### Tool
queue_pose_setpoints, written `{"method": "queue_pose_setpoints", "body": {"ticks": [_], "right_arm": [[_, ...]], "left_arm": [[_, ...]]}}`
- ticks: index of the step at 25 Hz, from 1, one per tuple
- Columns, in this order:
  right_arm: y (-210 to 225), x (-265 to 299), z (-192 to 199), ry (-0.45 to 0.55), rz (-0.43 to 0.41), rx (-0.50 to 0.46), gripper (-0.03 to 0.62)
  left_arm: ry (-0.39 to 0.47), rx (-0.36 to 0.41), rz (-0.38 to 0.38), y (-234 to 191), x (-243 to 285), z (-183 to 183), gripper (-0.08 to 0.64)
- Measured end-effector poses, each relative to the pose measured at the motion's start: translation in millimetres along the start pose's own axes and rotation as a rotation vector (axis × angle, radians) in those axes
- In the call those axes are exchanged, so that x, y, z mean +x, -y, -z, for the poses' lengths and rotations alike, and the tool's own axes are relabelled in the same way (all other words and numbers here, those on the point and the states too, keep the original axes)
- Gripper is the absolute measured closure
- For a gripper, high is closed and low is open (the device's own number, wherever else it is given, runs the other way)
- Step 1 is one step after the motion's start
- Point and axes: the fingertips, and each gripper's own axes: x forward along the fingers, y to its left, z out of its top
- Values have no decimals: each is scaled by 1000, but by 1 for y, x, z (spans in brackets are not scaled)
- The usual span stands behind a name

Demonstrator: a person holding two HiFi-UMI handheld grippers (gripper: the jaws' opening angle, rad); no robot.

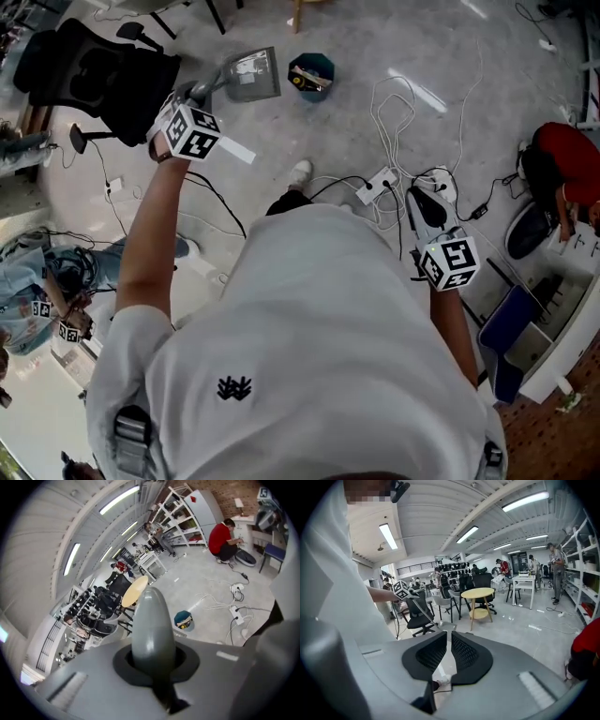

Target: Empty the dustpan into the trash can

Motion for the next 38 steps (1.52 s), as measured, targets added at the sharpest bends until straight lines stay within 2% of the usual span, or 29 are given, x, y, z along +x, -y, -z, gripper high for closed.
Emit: {"method": "queue_pose_setpoints", "body": {"ticks": [10,16,25,33,38], "right_arm": [[-2,-17,17,-36,-75,-52,563],[-10,-17,19,-36,-127,-68,563],[-30,-12,23,-46,-191,-88,566],[-39,3,3,-27,-161,-91,581],[-53,36,-16,-35,-172,-114,589]], "left_arm": [[-76,-358,80,41,-44,54,497],[-72,-473,137,68,-69,62,499],[-33,-546,185,90,-108,53,499],[-12,-561,250,93,-103,54,502],[-3,-559,304,84,-91,60,502]]}}
